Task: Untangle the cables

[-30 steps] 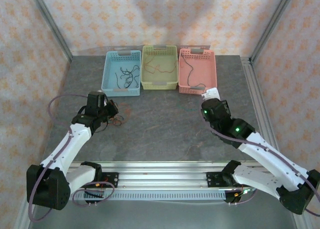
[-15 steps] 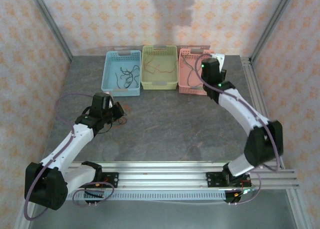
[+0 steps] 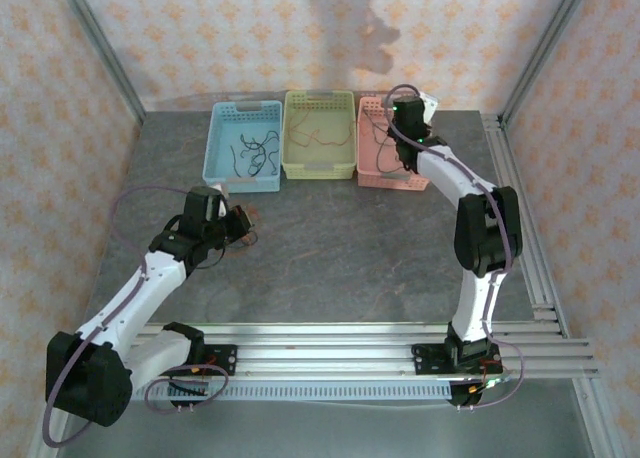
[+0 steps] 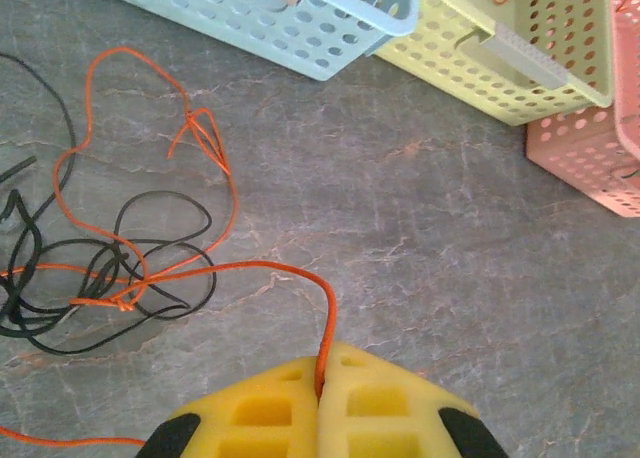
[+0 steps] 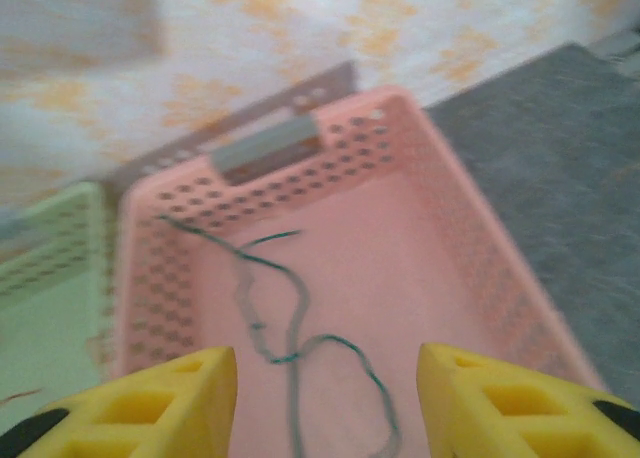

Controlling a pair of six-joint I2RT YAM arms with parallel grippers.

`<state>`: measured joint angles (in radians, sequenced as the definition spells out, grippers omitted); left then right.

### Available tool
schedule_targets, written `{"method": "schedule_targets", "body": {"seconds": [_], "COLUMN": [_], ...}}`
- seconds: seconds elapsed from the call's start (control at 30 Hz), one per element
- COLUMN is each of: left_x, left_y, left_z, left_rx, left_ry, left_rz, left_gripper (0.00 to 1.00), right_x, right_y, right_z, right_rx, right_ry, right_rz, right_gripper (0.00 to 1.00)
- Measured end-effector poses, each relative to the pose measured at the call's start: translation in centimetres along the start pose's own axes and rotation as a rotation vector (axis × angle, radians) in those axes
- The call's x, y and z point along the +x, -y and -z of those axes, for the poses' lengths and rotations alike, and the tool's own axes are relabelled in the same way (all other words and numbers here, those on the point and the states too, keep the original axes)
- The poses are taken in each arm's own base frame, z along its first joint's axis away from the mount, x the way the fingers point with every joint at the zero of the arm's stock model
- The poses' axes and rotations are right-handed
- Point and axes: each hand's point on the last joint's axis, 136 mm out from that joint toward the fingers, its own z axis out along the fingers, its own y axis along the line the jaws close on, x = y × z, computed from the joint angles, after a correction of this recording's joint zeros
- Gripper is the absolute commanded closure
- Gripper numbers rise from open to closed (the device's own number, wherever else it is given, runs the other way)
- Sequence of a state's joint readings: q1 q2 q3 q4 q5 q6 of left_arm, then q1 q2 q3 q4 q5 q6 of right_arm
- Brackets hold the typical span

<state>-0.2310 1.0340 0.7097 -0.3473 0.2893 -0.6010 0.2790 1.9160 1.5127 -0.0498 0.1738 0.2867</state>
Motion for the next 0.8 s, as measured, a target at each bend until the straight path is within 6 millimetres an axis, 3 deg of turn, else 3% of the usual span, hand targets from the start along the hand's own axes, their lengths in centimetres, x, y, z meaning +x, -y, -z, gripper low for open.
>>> {"method": "schedule_targets", "body": {"seconds": [0.17,0.3,0.4,0.5,0.57,0.63,0.8], "left_x": [1.1,2.7,3.7,4.0,3.8,3.8,5.6], "left_y": [2.2,7.4,12.2,15.4,15.6,14.6,9.1], "left_z": [0.2,1.6,3.7,4.9,3.9,1.8,-4.1], "left_rx": [0.071,0.221,0.347,0.419,0.388,0.307,0.016], "left_ry": [-0.042,-0.093,-0.111,-0.112,-0.111,-0.122,-0.208], "left_rz": [-0.048,-0.182,-0.299,-0.378,-0.388,-0.385,-0.395], "left_gripper": [1.00,1.00,1.00,1.00,1.00,1.00,1.00], "right_x": [4.3,8.9,12.0,13.2,12.9,12.3,11.5], "right_y": [-4.6,-8.4,-7.3,-4.7,-4.1,-4.2,-4.2], "right_z": [5.5,10.1,12.0,12.1,12.5,13.3,15.0], "right_rx": [-0.308,-0.570,-0.628,-0.595,-0.587,-0.602,-0.618], "right_ry": [-0.032,-0.047,-0.054,-0.067,-0.069,-0.058,-0.057], "right_rz": [0.106,0.231,0.236,0.227,0.225,0.226,0.240], "right_gripper": [0.55,0.55,0.54,0.55,0.55,0.55,0.55]}}
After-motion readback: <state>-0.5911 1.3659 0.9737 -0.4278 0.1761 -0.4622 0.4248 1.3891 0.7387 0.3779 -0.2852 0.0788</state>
